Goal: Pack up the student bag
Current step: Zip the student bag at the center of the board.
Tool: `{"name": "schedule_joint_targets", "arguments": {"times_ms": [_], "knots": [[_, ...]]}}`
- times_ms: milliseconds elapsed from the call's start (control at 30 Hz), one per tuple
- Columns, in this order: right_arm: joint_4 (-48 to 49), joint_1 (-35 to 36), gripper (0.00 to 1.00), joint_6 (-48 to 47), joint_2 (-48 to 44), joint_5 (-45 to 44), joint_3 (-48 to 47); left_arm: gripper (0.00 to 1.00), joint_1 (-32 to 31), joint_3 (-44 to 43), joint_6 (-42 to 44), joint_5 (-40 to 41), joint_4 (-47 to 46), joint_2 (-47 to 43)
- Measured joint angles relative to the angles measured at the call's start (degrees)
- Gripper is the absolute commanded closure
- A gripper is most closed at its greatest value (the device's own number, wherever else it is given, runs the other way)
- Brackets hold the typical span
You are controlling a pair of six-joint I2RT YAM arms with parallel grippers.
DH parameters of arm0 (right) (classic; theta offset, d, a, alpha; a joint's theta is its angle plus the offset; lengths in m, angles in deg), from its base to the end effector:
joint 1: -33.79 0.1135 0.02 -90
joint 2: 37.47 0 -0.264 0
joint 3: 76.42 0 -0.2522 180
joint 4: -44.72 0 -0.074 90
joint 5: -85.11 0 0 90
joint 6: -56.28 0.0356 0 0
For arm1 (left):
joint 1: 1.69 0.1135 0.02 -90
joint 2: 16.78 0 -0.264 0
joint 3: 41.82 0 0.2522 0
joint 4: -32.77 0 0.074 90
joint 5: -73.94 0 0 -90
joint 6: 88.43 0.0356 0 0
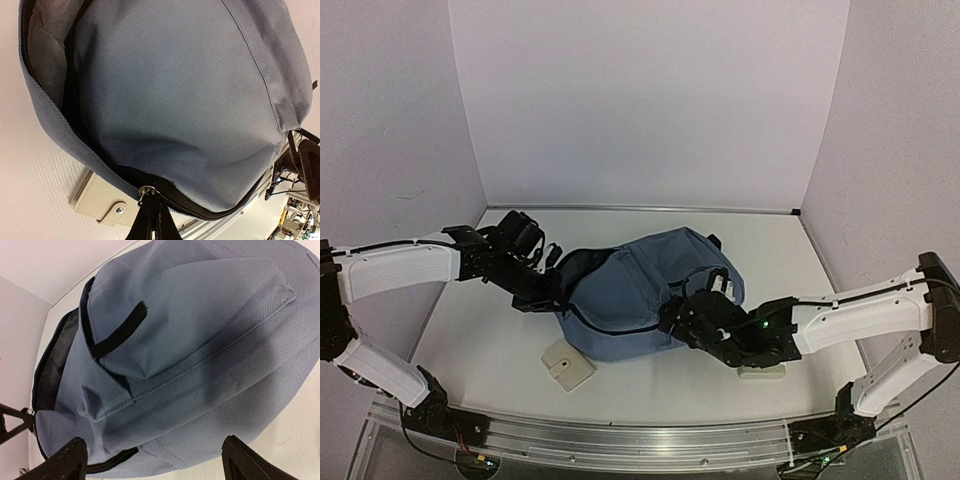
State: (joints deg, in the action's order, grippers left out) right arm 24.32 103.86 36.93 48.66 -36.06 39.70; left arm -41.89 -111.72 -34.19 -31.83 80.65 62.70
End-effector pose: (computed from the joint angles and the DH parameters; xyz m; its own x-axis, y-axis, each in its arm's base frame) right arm 0.1238 0.2874 0.2106 -0.7130 0.4018 -0.5746 -0.0056 0.8162 0.5778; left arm 0.2066 -0.1873 0.2398 -0.9508 0.0671 -0.3026 0.2184 0.8379 -0.5003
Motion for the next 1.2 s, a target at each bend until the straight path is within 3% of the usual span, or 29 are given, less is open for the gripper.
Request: {"name": "schedule_joint_targets", "arguments": {"times_ms": [233,433,667,867,1033,1200], "knots": [[7.4,-7.4,0.47,-2.6,0.7,3.9,4.4,1.00,0.0,0.0,2.6,-2.5,-0.2,0.0],[14.2,-13.6,0.56,-9.9,5.3,6.5,4.7,1.00,-0.2,0.4,3.3,-7.1,-1.8,0.1],[20.7,-23.3,0.56,-20.5,14.0,11.0,-1.7,1.00,-2.4,0.9,1.1,-10.4,-7.2,2.3],[22.5,-30.9,0.47,-29.0,21.0,16.7,-11.6,1.00,-5.0,0.0,-3.1,-10.8,-15.4,9.6],[21.8,-35.1,0.35,-32.8,20.2,20.6,-15.6,1.00,-5.5,-3.1,-6.8,-9.4,-20.3,15.7],[16.8,-35.0,0.25,-32.1,12.3,26.0,-15.1,1.00,-5.8,-6.0,-9.5,-8.1,-24.5,18.2]]}}
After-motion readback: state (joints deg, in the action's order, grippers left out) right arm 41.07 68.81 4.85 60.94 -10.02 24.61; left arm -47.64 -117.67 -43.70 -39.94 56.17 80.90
